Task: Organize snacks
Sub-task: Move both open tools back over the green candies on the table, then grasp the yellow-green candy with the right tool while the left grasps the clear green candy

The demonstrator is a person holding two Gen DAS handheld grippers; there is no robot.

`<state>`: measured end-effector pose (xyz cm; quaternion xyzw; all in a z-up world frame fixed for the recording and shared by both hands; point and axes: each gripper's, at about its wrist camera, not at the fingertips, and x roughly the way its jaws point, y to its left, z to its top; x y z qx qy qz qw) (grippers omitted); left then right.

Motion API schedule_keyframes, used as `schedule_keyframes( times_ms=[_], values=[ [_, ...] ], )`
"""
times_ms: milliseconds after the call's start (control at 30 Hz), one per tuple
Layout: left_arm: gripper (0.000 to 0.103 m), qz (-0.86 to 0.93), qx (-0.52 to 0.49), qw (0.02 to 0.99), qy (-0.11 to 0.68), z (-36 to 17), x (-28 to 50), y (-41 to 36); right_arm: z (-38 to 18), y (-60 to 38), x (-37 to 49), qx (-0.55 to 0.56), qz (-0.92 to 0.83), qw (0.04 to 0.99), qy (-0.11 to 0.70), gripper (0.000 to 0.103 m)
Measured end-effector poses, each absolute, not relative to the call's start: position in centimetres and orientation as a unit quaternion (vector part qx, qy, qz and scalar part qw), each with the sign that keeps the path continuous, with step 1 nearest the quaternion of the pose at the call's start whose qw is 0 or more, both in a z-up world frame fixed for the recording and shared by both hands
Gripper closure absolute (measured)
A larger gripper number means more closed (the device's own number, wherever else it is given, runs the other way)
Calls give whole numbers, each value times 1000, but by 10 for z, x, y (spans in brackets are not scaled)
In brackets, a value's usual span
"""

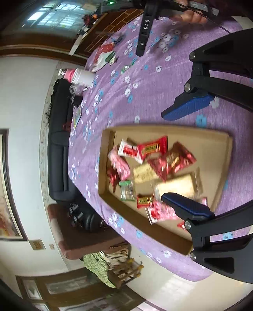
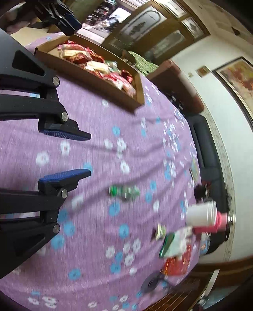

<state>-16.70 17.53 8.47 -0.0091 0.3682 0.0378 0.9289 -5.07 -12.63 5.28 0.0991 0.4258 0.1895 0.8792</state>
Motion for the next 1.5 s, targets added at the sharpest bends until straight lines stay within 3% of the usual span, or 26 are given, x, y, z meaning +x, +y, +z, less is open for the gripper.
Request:
schedule_keyframes(
  times_ms=[633,1400,1433,1467,1500],
  values=[
    [27,-35,-14,919,393,72,-153,133,47,-245,-32,151,69,896,411,65],
    [27,-123,-31,900,417,69,-119,111,14,-233,153,190,3,868,458,58],
    [27,-125,-33,899,418,69,-117,110,14,-230,155,177,3,870,460,61],
    [27,-129,-37,897,421,69,-112,108,15,-226,156,161,5,873,461,83],
    [27,-131,-39,895,425,69,-109,106,14,-223,154,151,11,872,465,82]
  ],
)
